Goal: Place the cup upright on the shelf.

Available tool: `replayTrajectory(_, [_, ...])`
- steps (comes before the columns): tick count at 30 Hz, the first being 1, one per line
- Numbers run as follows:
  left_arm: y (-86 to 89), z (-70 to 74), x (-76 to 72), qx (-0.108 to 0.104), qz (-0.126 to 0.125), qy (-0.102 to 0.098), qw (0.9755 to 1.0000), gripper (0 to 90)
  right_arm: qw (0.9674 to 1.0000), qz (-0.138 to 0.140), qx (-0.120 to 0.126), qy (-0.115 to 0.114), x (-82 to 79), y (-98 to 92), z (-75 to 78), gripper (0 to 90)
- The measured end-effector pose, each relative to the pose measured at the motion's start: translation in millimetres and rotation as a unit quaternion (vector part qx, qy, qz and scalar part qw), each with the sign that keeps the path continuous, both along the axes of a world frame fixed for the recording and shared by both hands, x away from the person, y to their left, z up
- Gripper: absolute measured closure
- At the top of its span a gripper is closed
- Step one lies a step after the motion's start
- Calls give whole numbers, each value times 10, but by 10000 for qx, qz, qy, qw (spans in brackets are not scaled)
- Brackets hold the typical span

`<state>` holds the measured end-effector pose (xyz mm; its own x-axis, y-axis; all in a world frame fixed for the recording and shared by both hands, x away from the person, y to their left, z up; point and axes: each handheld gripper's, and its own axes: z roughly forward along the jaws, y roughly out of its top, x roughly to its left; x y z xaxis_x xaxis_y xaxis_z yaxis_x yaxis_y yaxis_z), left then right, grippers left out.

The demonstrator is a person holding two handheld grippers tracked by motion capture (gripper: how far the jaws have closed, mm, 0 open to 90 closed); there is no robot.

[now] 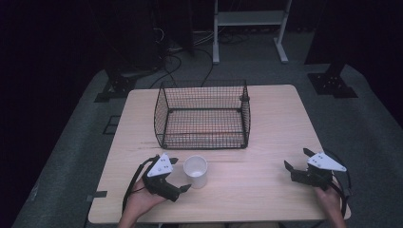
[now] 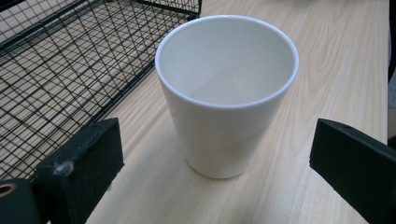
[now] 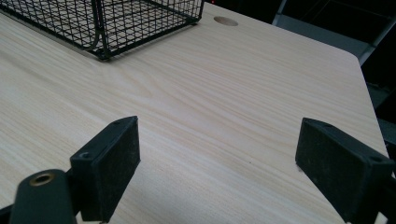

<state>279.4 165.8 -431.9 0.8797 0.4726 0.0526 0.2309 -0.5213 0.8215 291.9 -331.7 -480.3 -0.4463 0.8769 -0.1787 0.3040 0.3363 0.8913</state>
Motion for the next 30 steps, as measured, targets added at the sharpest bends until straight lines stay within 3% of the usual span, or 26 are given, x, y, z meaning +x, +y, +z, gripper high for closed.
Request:
replayTrajectory(18, [-257,-71,195,411,-142,371,9984,22,10000,28,-20,-27,-2,4,0,131])
replayTrajectory(24, [-330,-100,240,503,-193,477,9974,52,10000,30,-27,-23,-2,5,0,131])
replayTrajectory(26, [-364,-101,269,636,-232,593,9959,58,10000,32,-29,-26,-2,5,-1,131])
replayTrajectory(30, [-386,-79,278,663,-343,547,9957,120,10000,36,-29,-29,-3,5,0,131])
